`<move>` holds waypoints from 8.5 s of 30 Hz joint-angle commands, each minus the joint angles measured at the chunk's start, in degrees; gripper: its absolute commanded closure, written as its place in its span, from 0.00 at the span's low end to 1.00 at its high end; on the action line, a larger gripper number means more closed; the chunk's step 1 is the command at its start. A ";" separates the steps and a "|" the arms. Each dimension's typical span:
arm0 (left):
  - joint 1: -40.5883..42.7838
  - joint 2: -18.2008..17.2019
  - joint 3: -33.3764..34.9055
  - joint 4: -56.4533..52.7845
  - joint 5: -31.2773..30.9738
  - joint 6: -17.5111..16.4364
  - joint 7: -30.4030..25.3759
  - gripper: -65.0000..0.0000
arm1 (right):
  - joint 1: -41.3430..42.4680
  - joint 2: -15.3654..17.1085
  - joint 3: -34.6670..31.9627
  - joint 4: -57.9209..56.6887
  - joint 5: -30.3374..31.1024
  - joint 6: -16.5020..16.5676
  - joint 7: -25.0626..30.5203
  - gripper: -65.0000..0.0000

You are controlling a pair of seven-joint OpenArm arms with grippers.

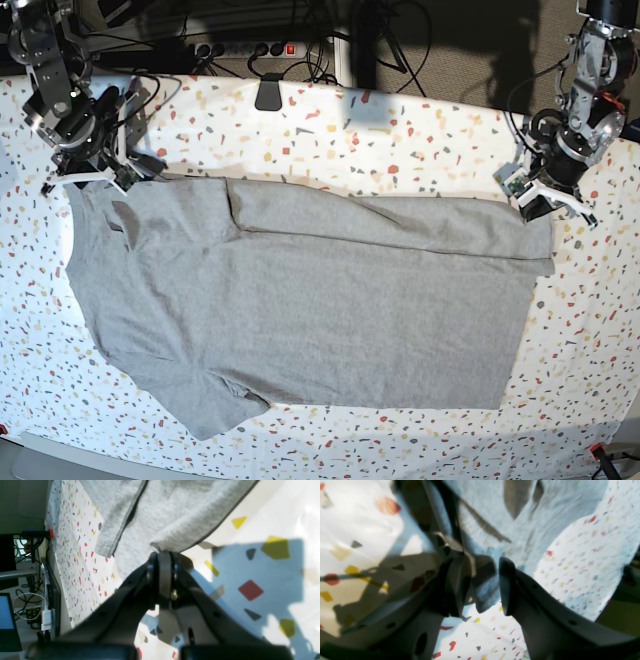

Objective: Fold the T-shirt properly
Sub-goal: 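Hold the folded collar edge with both grippers and adjust it, then release the collar edge and raise both grippers, then move both grippers to the hem corners and grasp them, then lift the hem with both grippers and fold it toward the collar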

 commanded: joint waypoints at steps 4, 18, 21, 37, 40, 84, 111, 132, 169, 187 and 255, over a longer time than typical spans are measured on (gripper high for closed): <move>0.11 -0.76 -0.11 0.26 0.26 -0.02 0.22 1.00 | 0.31 1.09 0.44 -0.50 -0.50 1.75 0.44 0.64; 0.11 -0.76 -0.11 0.26 0.26 0.00 0.22 1.00 | 0.33 1.09 0.44 -0.57 -2.89 3.48 2.14 0.43; 0.11 -0.76 -0.11 0.26 0.26 0.00 0.22 1.00 | 0.33 1.11 0.44 -0.57 -4.57 3.87 3.02 0.43; 0.11 -0.79 -0.11 0.28 0.26 0.00 0.22 1.00 | 0.48 1.11 0.44 -5.70 -7.76 3.32 4.35 0.62; 0.11 -0.79 -0.11 0.26 0.26 -0.02 0.24 1.00 | 0.48 1.11 0.44 -5.70 -7.76 3.30 3.74 0.81; 21.73 -16.20 -0.22 17.81 -20.17 7.26 13.05 1.00 | -27.61 1.11 0.46 9.62 -1.16 -14.25 -3.91 0.91; 12.72 -28.06 -0.22 24.92 -43.80 14.91 19.30 0.56 | -22.05 1.09 8.28 21.57 11.30 -14.71 3.30 0.57; -44.00 -3.93 -0.22 -34.99 -58.38 -6.38 14.53 0.56 | 16.31 -8.37 8.37 -4.83 26.18 -1.68 -0.35 0.57; -55.08 7.02 -0.22 -69.59 -38.51 -0.66 -1.44 0.56 | 23.34 -9.66 8.33 -7.67 28.94 0.81 -5.64 0.57; -54.99 7.82 -0.22 -69.59 -38.51 -1.81 -8.35 1.00 | 23.34 -9.68 8.33 -7.67 28.26 0.83 -3.58 0.57; -51.78 9.20 -0.22 -69.26 -44.09 -1.40 -10.91 1.00 | 65.88 -9.20 -8.92 -80.00 14.84 8.55 16.41 1.00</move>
